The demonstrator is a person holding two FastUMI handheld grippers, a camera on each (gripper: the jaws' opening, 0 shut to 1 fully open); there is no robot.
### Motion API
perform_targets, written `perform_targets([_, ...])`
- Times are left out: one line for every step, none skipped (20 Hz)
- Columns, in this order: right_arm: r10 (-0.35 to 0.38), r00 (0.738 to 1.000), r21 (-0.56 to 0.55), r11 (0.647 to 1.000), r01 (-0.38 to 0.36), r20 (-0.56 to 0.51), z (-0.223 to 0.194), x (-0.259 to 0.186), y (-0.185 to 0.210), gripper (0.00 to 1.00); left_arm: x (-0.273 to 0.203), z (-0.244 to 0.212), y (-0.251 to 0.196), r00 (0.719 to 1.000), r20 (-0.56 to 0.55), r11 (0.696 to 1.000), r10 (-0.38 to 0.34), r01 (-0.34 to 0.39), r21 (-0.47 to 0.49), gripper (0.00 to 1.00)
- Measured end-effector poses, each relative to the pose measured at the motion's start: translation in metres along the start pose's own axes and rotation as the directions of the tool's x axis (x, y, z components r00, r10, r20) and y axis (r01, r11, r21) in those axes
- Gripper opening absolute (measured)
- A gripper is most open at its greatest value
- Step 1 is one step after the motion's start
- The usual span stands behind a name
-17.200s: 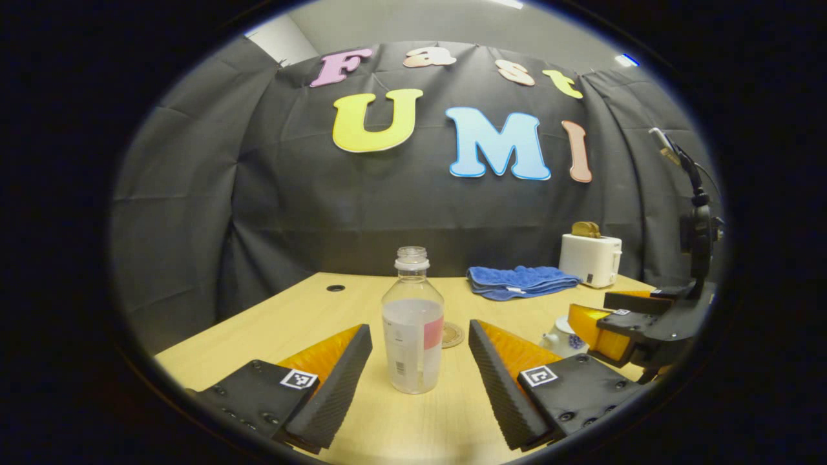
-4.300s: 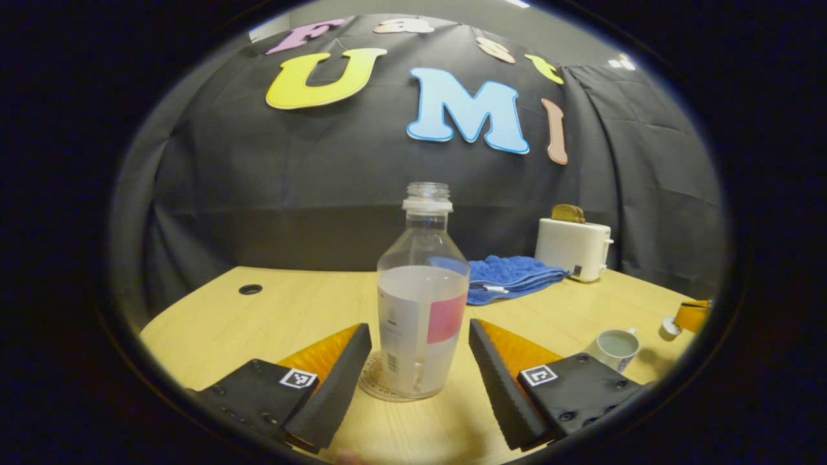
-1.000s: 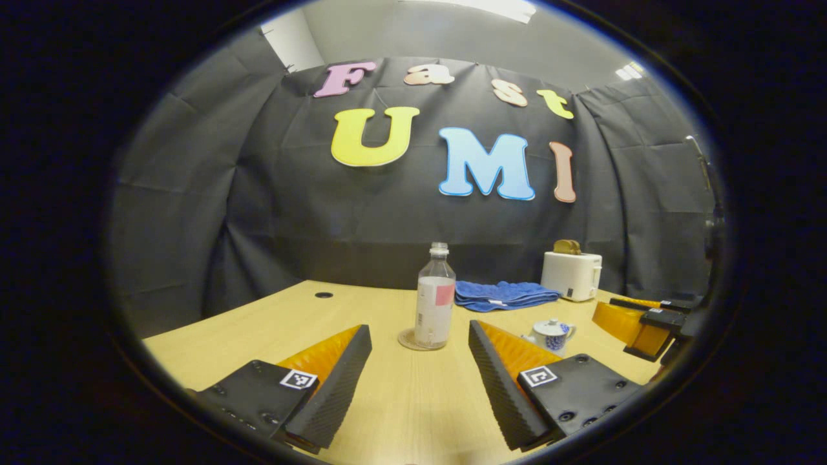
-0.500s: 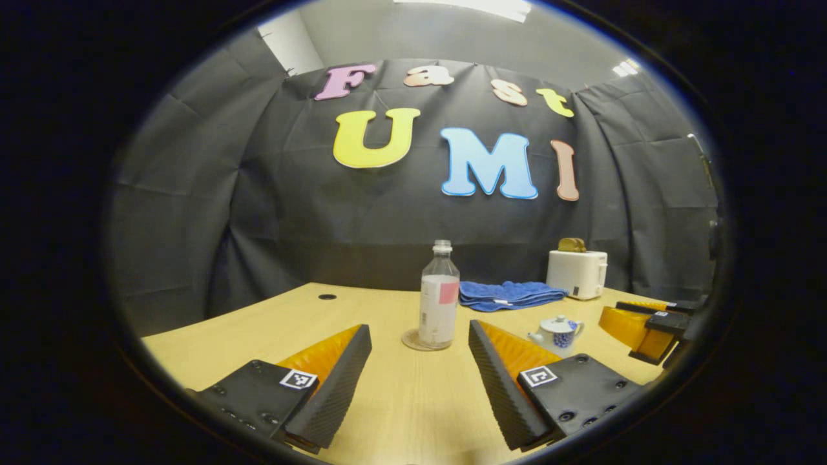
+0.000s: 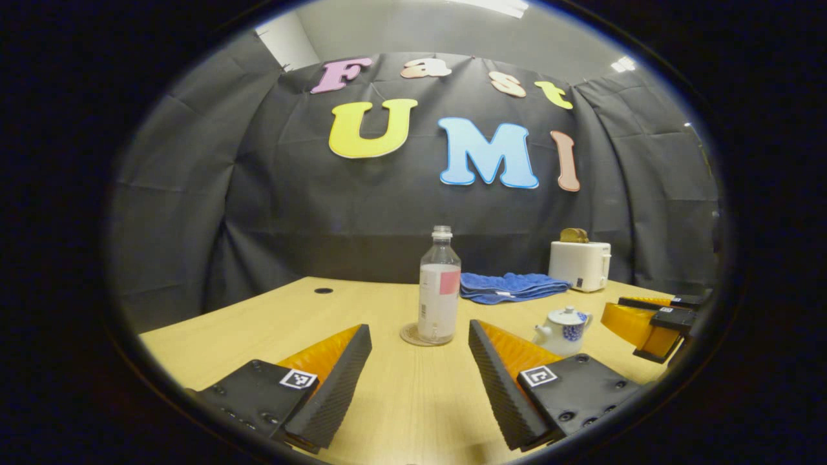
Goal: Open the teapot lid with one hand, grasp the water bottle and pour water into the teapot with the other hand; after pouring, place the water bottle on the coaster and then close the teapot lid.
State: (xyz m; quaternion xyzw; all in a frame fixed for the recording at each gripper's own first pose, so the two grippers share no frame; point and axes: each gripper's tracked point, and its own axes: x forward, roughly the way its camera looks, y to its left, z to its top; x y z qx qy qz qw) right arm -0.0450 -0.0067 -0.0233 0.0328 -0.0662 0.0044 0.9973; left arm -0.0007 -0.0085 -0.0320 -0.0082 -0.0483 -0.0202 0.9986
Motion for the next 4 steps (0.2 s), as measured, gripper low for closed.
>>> perform_targets([-0.002, 1.0, -0.004, 1.0, 0.002, -0.005, -0.0029, 0.0017, 0.0003, 0.33, 0.0002, -0.0024, -0.0011, 1.0, -0.011, 1.0, 0.0, 0.0, 0.01, 1.0])
perform_targets([-0.005, 1.0, -0.008, 1.0, 0.005, -0.014, -0.0057, 0.0022, 0.0007, 0.34, 0.0029, -0.002, -0.002, 1.0, -0.005, 1.0, 0.002, -0.002, 0.021, 1.0])
perform_targets([-0.006, 1.0, -0.012, 1.0, 0.005, -0.005, -0.0049, 0.002, 0.0004, 0.34, 0.003, -0.0006, -0.0012, 1.0, -0.005, 0.999, 0.008, -0.008, 0.032, 1.0])
perform_targets([-0.009, 1.0, -0.013, 1.0, 0.009, 0.001, -0.0027, 0.0033, 0.0009, 0.34, 0.0025, -0.0016, -0.0014, 1.0, -0.003, 0.999, 0.013, -0.013, 0.046, 1.0])
